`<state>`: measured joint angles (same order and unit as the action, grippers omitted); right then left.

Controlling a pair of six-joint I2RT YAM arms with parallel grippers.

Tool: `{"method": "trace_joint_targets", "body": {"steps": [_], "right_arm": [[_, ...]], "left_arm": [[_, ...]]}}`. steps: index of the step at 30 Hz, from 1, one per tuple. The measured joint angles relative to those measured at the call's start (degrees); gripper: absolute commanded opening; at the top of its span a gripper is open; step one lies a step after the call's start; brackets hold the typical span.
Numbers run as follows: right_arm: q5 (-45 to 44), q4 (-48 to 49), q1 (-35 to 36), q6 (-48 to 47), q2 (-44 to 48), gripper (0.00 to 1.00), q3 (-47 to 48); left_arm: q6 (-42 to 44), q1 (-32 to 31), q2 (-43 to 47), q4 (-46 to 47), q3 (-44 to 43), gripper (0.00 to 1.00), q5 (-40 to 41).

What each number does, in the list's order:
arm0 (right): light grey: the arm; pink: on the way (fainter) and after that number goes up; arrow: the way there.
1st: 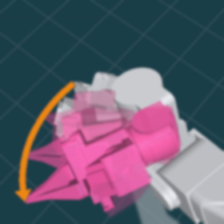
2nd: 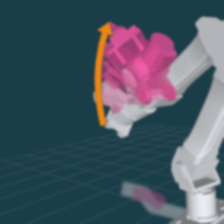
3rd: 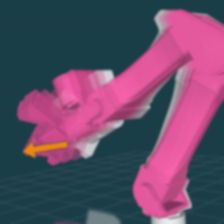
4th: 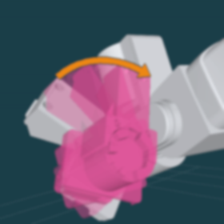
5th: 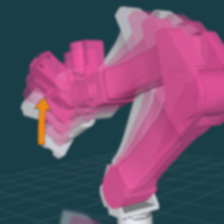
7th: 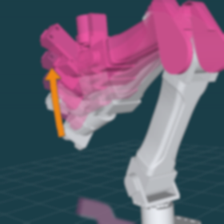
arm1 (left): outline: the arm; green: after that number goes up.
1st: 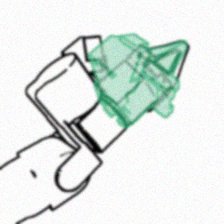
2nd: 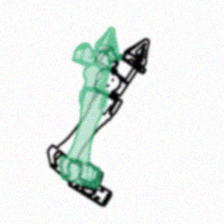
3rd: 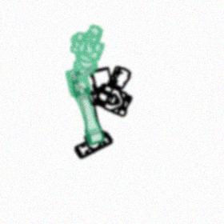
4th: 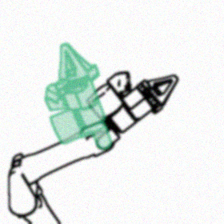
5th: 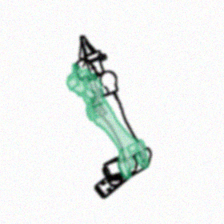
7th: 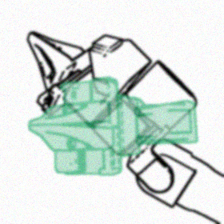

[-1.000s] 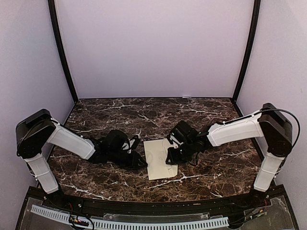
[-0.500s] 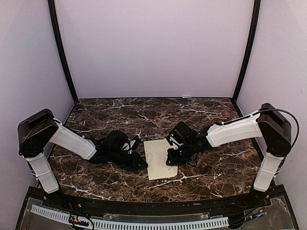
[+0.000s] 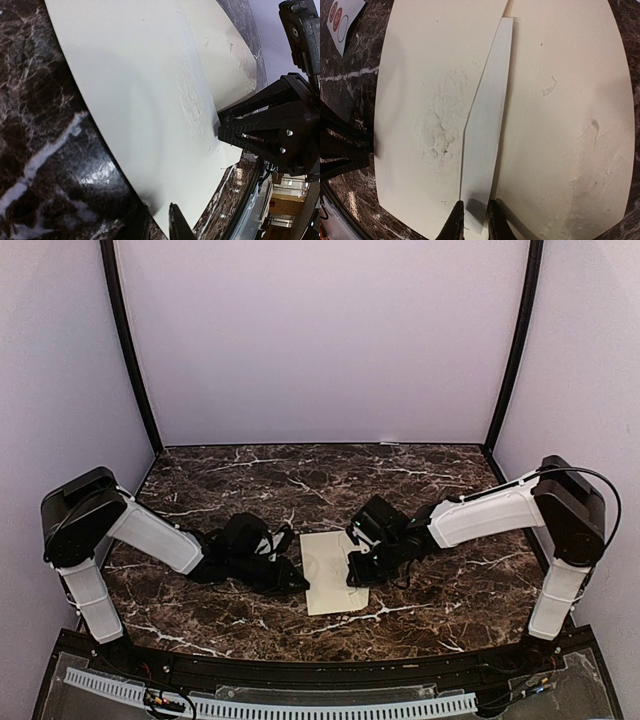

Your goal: Place the letter into the envelope and seal it

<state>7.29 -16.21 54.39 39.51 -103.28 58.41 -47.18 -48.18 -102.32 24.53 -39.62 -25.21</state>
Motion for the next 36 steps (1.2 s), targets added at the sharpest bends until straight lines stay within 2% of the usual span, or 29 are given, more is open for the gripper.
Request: {"method": "trace_joint_targets", "body": {"steps": [9,13,20,23,26,28,32,36], "right_arm": [[0.42,0.00,0.35,0.00,-0.87,0.13,1.01],[0.46,-0.13,0.74,0.09,-1.46,0.09,1.81],[0.37,-0.57,1.03,0.09,-2.05,0.10,2.60],[0.35,-0.63,1.09,0.11,-2.05,0.17,2.67],[0.24,-0.72,1.38,-0.37,-2.01,0.33,2.93],[0.13,-1.16,1.62,-0.66,-1.57,0.40,3.19],[-0.59,-3.26,1.88,-1.66,2.10,0.48,3.61],[-2.45,-4.87,1.31,-2.67,9.29,0.51,4.52]], "left_arm": [[-0.07,0.00,-0.59,0.83,-0.02,0.11,-0.52],[-0.22,0.00,-0.76,1.16,-0.02,0.11,-0.72],[-0.52,0.00,-0.81,1.16,-0.04,0.10,-0.76],[-0.52,0.00,-0.81,1.14,-0.04,0.10,-0.72],[-0.44,-0.04,-0.74,1.11,-0.04,0.16,-0.44],[-0.04,-0.28,-0.04,0.59,-0.04,0.20,0.50],[1.29,-0.48,3.72,-2.12,-0.07,0.28,3.21],[3.06,-0.39,7.65,-5.44,-1.57,0.29,5.79]]}}
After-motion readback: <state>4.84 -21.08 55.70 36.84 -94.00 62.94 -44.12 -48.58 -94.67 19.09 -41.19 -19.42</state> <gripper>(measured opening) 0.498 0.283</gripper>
